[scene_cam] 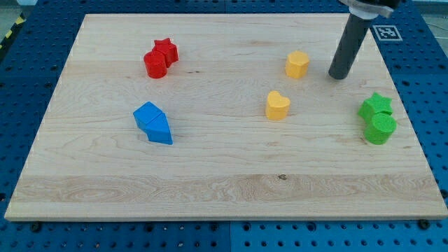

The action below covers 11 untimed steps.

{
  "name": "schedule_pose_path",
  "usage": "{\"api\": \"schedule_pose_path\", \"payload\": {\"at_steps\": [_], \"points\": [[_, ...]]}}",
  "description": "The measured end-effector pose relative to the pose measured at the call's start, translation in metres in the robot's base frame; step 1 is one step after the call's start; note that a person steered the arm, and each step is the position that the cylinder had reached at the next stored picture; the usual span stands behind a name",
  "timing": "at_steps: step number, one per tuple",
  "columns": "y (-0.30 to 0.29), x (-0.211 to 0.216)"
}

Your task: Move the yellow hexagon to the top of the yellow heart

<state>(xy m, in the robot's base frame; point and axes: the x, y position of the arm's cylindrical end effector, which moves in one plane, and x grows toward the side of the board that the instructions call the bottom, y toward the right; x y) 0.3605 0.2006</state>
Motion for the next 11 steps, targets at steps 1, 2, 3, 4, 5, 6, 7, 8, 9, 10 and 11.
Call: {"api": "schedule_pose_path", "payload": {"at_steps": [1, 2, 3, 4, 5, 6, 7, 8, 9, 10, 11], "points": [[-0.008, -0.017], [-0.016, -0.031], [-0.021, -0.034], [-0.03, -0.034], [-0.044, -0.034], [-0.05, -0.034], [-0.053, -0.034], [-0.054, -0.033], [-0.059, -0.029], [-0.076, -0.029], [-0.093, -0.029]]}}
